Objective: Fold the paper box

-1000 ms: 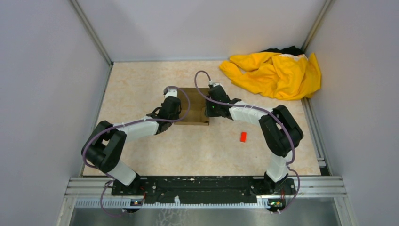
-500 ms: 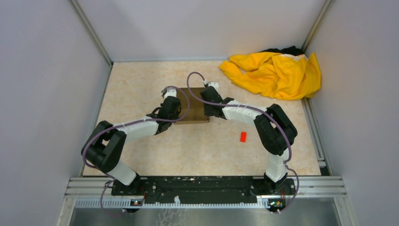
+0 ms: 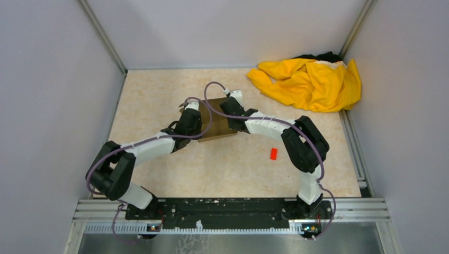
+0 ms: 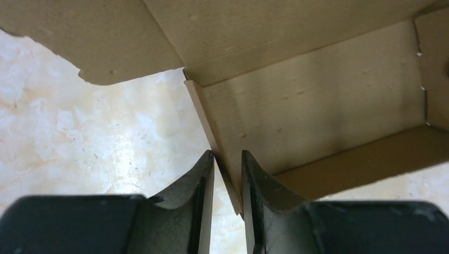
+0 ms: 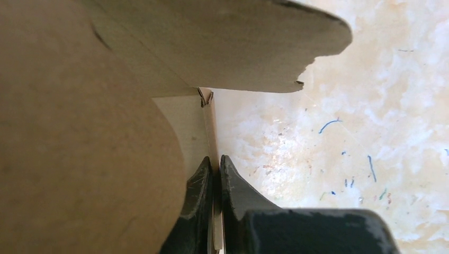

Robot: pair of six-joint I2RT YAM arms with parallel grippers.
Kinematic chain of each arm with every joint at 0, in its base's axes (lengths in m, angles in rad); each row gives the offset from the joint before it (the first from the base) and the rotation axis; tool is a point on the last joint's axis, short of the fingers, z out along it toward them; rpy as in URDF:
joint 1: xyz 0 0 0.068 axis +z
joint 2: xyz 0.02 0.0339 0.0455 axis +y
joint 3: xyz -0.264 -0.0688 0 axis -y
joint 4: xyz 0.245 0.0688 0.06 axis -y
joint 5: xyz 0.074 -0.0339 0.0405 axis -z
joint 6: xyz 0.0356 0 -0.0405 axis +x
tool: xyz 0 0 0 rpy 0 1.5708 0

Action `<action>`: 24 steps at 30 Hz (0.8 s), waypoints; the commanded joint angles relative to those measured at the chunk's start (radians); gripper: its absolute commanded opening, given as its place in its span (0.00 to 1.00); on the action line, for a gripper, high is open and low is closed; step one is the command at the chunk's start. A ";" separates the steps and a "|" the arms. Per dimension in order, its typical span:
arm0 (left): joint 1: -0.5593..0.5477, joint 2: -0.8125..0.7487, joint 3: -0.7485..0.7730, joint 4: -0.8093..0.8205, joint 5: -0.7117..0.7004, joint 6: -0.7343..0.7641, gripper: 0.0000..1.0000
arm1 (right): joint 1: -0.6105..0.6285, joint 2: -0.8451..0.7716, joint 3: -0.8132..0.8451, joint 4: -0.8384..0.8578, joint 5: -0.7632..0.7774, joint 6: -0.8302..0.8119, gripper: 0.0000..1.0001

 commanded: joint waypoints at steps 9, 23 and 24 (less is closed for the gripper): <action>-0.014 -0.146 -0.015 0.013 0.176 -0.031 0.29 | 0.015 0.052 0.015 -0.085 0.081 -0.165 0.31; -0.012 -0.155 -0.024 0.007 0.160 -0.030 0.28 | 0.012 0.047 -0.035 -0.001 0.046 -0.255 0.00; -0.012 -0.155 -0.024 0.007 0.160 -0.030 0.28 | 0.012 0.047 -0.039 0.002 0.050 -0.260 0.00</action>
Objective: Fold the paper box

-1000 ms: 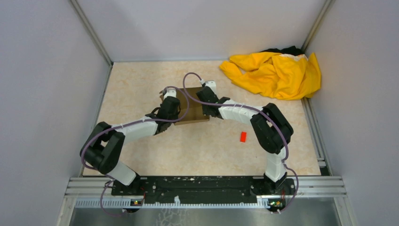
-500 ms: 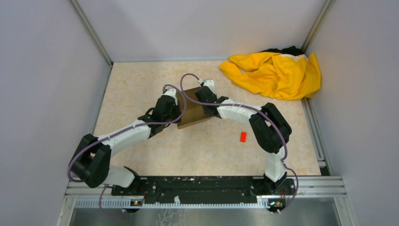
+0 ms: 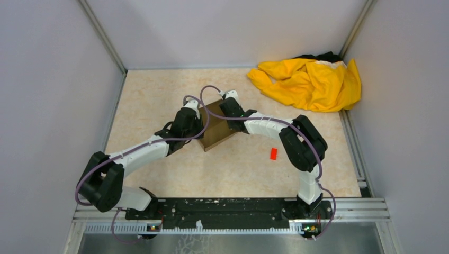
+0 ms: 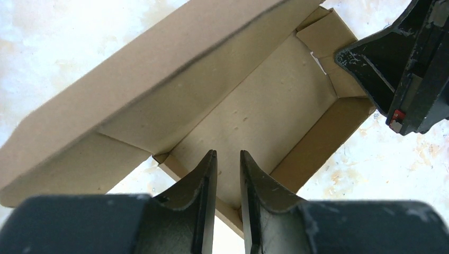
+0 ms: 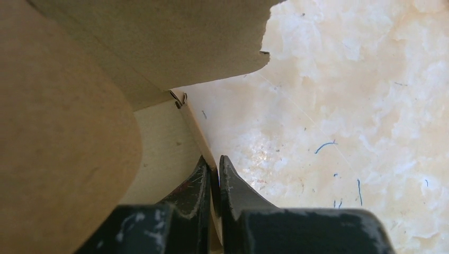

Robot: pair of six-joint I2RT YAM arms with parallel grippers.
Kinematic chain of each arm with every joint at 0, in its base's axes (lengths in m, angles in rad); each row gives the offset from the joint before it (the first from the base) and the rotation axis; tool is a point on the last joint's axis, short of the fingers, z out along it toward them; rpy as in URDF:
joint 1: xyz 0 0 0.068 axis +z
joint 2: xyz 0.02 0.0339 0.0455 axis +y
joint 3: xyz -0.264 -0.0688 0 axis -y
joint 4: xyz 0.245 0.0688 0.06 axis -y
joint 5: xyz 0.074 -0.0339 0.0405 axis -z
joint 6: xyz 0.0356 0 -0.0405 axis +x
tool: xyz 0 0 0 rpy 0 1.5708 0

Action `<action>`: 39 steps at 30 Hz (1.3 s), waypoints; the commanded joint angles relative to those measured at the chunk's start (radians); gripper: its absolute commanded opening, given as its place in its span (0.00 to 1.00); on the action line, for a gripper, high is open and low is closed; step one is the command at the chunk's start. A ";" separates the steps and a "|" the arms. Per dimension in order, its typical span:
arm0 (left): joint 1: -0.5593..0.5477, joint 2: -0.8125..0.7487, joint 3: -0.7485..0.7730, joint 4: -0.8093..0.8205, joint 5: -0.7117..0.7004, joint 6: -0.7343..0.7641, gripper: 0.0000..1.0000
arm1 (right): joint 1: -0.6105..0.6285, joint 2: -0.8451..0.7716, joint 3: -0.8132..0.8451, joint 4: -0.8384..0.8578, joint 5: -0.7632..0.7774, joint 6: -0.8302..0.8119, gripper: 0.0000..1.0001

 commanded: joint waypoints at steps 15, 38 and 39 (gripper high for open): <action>-0.004 -0.025 -0.005 0.012 -0.005 -0.004 0.28 | 0.011 0.007 -0.140 0.023 0.148 -0.188 0.00; 0.008 -0.143 0.036 -0.002 0.018 0.065 0.41 | -0.040 -0.085 -0.211 -0.022 -0.140 -0.173 0.05; 0.009 -0.155 0.034 0.000 0.021 0.069 0.42 | -0.041 -0.087 -0.211 -0.025 -0.145 -0.176 0.05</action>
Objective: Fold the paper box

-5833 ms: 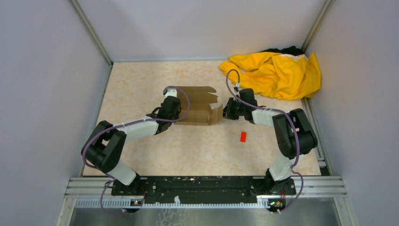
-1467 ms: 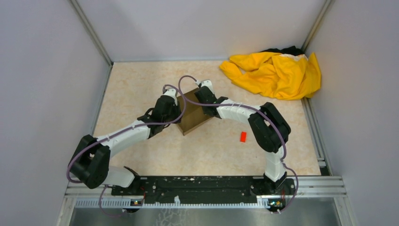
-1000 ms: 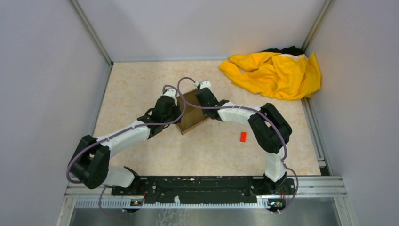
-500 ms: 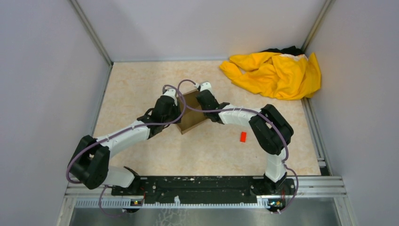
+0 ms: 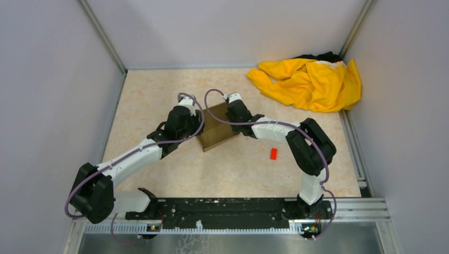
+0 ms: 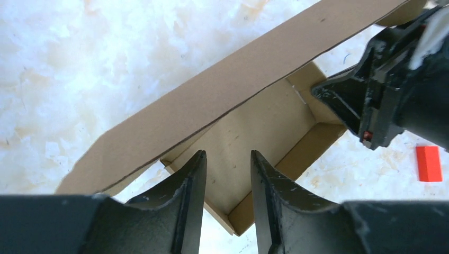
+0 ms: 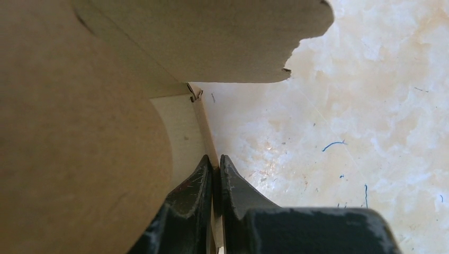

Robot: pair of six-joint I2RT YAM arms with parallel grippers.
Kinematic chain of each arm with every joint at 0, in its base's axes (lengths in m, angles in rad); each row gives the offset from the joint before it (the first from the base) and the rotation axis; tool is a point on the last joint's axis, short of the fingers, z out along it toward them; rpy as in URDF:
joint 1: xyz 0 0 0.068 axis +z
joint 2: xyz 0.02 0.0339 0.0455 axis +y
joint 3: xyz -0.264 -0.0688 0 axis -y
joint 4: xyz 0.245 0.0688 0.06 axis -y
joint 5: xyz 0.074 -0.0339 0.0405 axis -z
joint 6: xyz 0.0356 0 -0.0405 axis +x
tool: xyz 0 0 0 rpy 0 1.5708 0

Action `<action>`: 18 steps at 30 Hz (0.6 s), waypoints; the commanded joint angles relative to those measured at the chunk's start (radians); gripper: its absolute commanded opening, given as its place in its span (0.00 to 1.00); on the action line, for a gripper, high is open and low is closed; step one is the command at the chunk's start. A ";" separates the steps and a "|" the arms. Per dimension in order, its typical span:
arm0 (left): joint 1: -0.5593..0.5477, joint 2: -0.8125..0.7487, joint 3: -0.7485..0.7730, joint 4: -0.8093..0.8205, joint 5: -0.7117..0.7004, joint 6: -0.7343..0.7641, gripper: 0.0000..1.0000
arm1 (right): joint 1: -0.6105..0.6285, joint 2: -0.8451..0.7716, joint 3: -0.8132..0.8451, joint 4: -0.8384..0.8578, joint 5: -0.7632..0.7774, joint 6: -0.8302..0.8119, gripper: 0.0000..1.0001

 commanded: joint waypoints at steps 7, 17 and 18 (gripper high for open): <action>0.007 -0.066 0.033 0.095 0.031 0.077 0.49 | -0.015 -0.007 -0.054 -0.184 -0.065 -0.124 0.05; 0.065 0.104 0.166 0.112 0.042 0.086 0.46 | -0.016 -0.036 -0.066 -0.170 -0.102 -0.151 0.07; 0.078 0.118 0.174 0.116 0.050 0.082 0.46 | -0.016 -0.038 -0.064 -0.169 -0.108 -0.153 0.07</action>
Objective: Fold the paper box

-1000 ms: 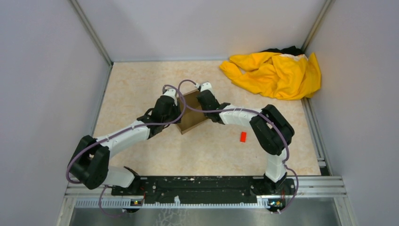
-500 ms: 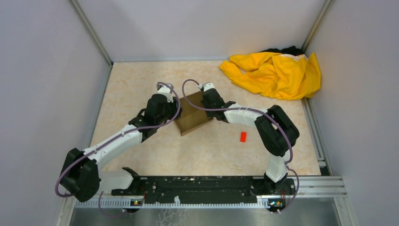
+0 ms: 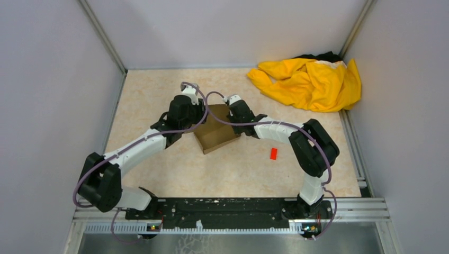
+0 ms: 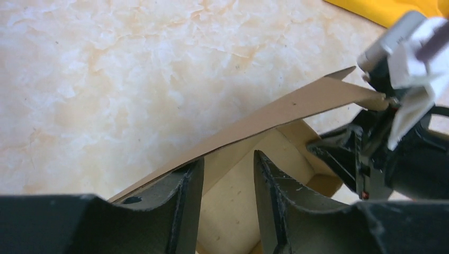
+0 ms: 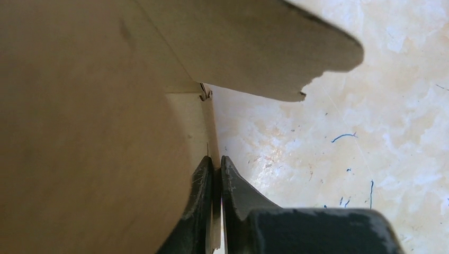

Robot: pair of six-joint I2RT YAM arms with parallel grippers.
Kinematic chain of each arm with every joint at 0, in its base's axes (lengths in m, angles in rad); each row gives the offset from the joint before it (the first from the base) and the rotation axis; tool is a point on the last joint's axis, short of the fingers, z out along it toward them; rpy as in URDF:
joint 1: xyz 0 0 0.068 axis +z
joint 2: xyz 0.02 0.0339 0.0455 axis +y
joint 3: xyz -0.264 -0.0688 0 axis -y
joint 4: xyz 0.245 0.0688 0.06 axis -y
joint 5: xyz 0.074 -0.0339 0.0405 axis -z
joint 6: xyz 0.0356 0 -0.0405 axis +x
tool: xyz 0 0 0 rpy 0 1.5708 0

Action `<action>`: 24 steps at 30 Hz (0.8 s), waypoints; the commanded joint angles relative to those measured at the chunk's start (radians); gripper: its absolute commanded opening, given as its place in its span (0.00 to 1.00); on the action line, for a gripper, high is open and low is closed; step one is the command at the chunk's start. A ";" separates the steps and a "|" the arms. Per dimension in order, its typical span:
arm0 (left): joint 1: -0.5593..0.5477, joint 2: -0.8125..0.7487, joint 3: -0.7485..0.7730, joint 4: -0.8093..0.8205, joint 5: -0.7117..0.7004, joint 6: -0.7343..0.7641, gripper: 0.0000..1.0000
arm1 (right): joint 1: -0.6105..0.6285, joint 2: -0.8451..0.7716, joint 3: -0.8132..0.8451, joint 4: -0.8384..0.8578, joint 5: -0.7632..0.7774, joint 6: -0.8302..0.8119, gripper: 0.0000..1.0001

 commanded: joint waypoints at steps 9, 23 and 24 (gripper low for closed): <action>0.119 0.169 0.176 0.009 0.094 -0.014 0.44 | 0.002 -0.018 -0.047 -0.121 -0.020 -0.103 0.08; 0.143 0.263 0.182 0.004 0.163 -0.031 0.42 | 0.010 0.021 -0.002 -0.135 0.052 -0.098 0.05; 0.143 0.265 0.173 0.012 0.164 -0.034 0.42 | 0.012 0.025 0.001 -0.134 0.060 -0.097 0.04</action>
